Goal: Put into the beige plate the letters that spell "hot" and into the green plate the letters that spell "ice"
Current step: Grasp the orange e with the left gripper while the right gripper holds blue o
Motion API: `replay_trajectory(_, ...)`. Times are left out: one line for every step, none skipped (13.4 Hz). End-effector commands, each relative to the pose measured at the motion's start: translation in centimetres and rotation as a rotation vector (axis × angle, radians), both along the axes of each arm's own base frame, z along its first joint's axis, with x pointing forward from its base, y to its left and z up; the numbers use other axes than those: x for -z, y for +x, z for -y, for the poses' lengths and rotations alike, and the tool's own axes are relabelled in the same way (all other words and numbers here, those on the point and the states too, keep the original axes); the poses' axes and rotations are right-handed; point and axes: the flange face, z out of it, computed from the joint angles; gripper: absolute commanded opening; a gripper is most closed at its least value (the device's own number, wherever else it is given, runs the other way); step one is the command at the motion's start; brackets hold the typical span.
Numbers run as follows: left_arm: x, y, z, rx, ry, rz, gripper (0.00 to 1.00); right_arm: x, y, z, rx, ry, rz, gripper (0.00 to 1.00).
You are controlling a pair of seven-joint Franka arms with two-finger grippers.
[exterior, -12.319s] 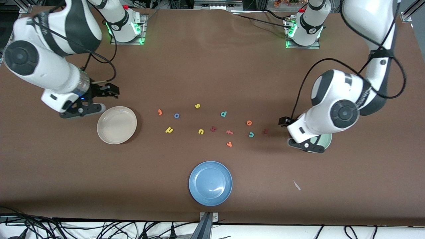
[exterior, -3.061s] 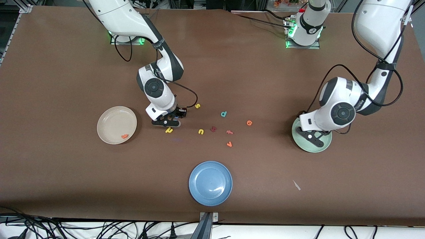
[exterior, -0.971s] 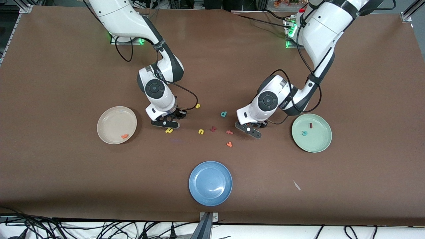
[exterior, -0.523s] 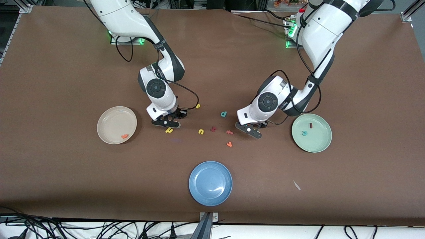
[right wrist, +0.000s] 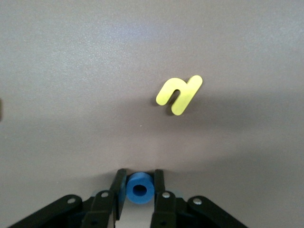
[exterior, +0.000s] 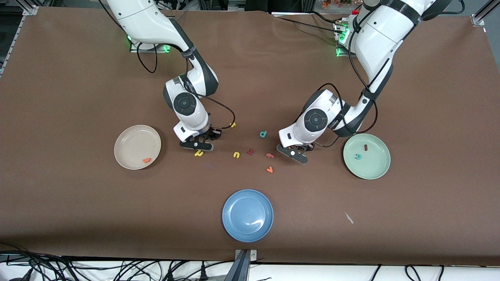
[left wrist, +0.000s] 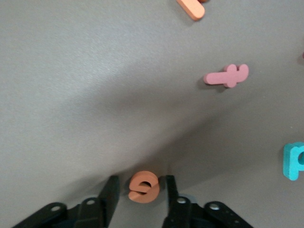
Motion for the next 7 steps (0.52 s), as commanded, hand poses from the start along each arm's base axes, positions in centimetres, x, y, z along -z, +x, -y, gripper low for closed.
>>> replay_trajectory(0.5, 0.4, 0.2, -0.013, -0.009, 0.003, 0.26, -1.3, 1.6, 2.6, -0.122, -0.057, -0.028, 0.21)
replay_trajectory(0.3, 0.4, 0.1, -0.013, -0.01, 0.005, 0.14, -2.1, 2.2, 4.0, -0.158, -0.074, -0.047, 0.21)
replay_trajectory(0.2, 0.6, -0.2, -0.019, -0.009, 0.005, 0.05, -2.6, 2.6, 4.9, -0.207, -0.081, -0.056, 0.21)
replay_trajectory(-0.2, 0.7, -0.3, -0.02, -0.006, 0.005, 0.0, -3.4, 3.1, 6.5, -0.255, -0.09, -0.062, 0.21)
replay_trajectory(-0.8, 1.0, -0.5, -0.024, -0.006, 0.011, 0.0, -4.0, 3.7, 7.7, -0.31, -0.093, -0.066, 0.21)
replay_trajectory(-2.2, 1.3, -0.6, -0.022, -0.005, 0.025, 0.0, -4.5, 4.2, 9.3, -0.36, -0.096, -0.072, 0.21)
replay_trajectory(-3.7, 1.6, -1.1, -0.024, 0.01, 0.02, 0.0, -4.7, 4.6, 10.4, -0.4, -0.099, -0.075, 0.21)
